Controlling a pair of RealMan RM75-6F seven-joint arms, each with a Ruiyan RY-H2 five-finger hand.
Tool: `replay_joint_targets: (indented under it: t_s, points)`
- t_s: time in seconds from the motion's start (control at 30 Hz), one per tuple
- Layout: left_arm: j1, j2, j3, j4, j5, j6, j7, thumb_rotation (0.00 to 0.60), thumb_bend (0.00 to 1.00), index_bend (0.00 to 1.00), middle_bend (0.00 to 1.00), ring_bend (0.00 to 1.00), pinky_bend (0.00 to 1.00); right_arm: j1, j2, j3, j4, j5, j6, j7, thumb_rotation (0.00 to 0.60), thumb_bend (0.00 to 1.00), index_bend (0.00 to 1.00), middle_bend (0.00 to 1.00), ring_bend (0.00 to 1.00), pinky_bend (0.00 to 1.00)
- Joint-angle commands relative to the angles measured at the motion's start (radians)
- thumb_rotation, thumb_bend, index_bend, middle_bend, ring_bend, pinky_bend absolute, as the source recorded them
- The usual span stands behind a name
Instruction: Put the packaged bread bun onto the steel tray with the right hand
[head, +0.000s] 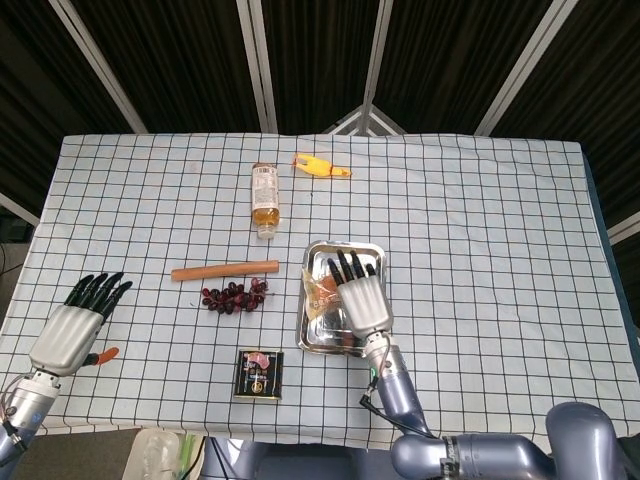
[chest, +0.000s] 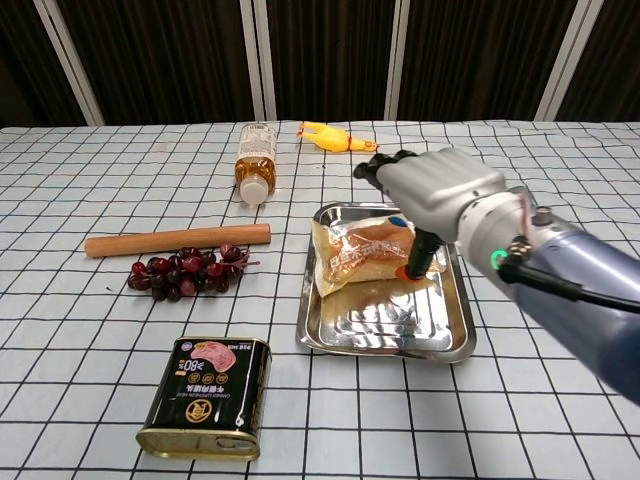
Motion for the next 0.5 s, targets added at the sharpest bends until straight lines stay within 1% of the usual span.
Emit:
replay_joint_targets:
  t_s: [0.03,0.07,0.1,0.13,0.17,0.2,0.3,0.37,0.4,0.47,0.5]
  points:
    - [0.003,0.000,0.001,-0.002,0.002,0.005,0.003,0.600,0.07,0.00,0.00,0.00,0.04,-0.117,0.172,-0.129,-0.217,-0.086,0.153,-0.014,0.600,0.26,0.00,0.00,0.00,0.22]
    - [0.004,0.000,0.002,-0.002,0.004,0.007,0.004,0.600,0.07,0.00,0.00,0.00,0.04,-0.155,0.225,-0.175,-0.262,-0.142,0.191,0.015,0.600,0.26,0.00,0.00,0.00,0.20]
    - [0.005,0.000,0.002,-0.003,0.005,0.009,0.006,0.600,0.07,0.00,0.00,0.00,0.04,-0.180,0.260,-0.207,-0.283,-0.183,0.213,0.040,0.600,0.26,0.00,0.00,0.00,0.18]
    - [0.006,-0.002,0.003,-0.003,0.008,0.011,0.009,0.600,0.07,0.00,0.00,0.00,0.04,-0.225,0.317,-0.261,-0.302,-0.254,0.256,0.089,0.600,0.26,0.00,0.00,0.00,0.15]
    - [0.006,-0.003,0.004,-0.003,0.009,0.012,0.012,0.600,0.07,0.00,0.00,0.00,0.04,-0.259,0.357,-0.299,-0.302,-0.306,0.290,0.131,0.600,0.26,0.00,0.00,0.00,0.12]
    - [0.006,-0.005,0.005,-0.003,0.012,0.012,0.017,0.600,0.07,0.00,0.00,0.00,0.04,-0.310,0.410,-0.352,-0.282,-0.380,0.341,0.203,0.600,0.26,0.00,0.00,0.00,0.11]
    - [0.007,-0.010,0.008,-0.005,0.016,0.013,0.030,0.600,0.07,0.00,0.00,0.00,0.04,-0.424,0.495,-0.441,-0.174,-0.482,0.452,0.399,0.600,0.26,0.00,0.00,0.00,0.10]
    - [0.009,-0.015,0.009,-0.006,0.018,0.017,0.039,0.600,0.07,0.00,0.00,0.00,0.04,-0.502,0.528,-0.466,-0.068,-0.489,0.514,0.571,0.600,0.26,0.00,0.00,0.00,0.09]
    - [0.010,-0.018,0.009,-0.008,0.020,0.019,0.047,0.600,0.07,0.00,0.00,0.00,0.04,-0.533,0.543,-0.463,-0.007,-0.470,0.519,0.675,0.600,0.26,0.00,0.00,0.00,0.09]
    - [0.011,-0.023,0.009,-0.010,0.024,0.022,0.054,0.600,0.07,0.00,0.00,0.00,0.04,-0.553,0.574,-0.461,0.043,-0.458,0.504,0.747,0.600,0.26,0.00,0.00,0.00,0.09]
    - [0.011,-0.024,0.010,-0.010,0.025,0.022,0.058,0.600,0.07,0.00,0.00,0.00,0.04,-0.560,0.576,-0.453,0.058,-0.466,0.517,0.764,0.600,0.26,0.00,0.00,0.00,0.09]
